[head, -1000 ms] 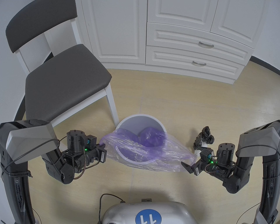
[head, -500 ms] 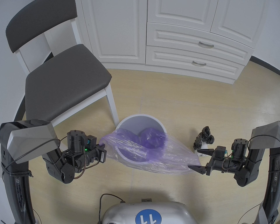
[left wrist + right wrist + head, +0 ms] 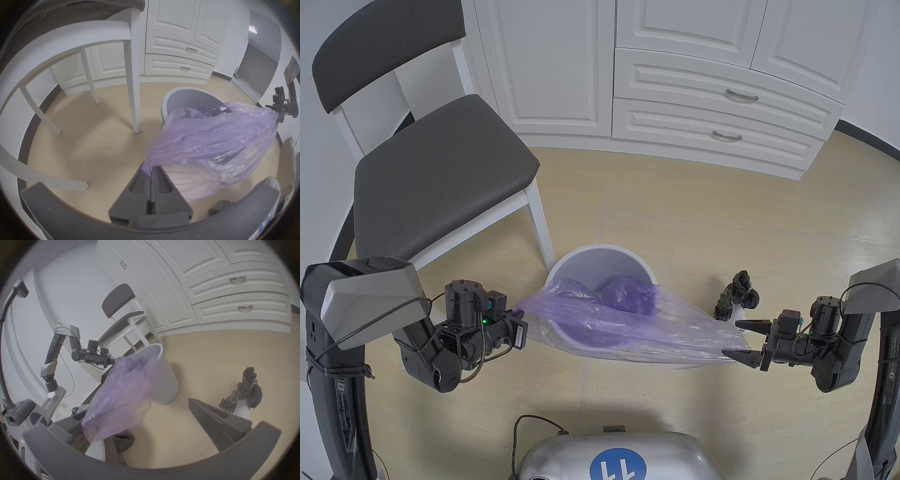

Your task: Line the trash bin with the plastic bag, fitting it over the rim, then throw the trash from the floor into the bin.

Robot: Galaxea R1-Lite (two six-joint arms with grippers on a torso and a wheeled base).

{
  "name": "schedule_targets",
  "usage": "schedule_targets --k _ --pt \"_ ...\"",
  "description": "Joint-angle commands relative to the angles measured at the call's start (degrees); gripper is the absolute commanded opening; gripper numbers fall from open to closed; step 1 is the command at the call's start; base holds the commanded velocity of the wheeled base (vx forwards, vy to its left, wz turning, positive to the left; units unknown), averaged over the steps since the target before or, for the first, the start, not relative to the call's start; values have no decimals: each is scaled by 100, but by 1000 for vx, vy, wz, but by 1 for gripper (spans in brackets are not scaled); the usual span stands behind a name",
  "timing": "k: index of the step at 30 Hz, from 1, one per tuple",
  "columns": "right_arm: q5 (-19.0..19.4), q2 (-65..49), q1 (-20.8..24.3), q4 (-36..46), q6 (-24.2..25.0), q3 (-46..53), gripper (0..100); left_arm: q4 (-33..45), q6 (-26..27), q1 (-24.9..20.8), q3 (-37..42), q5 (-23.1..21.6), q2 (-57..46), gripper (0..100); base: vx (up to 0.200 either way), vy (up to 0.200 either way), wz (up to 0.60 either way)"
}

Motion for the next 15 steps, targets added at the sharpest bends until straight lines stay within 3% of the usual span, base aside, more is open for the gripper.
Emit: schedule_targets --k 1,15 --pt "105 42 -155 -100 80 -23 100 -1 5 18 -35 8 81 0 0 0 0" --pt "131 95 -261 -100 133 -102 100 60 137 132 -61 16 125 0 0 0 0"
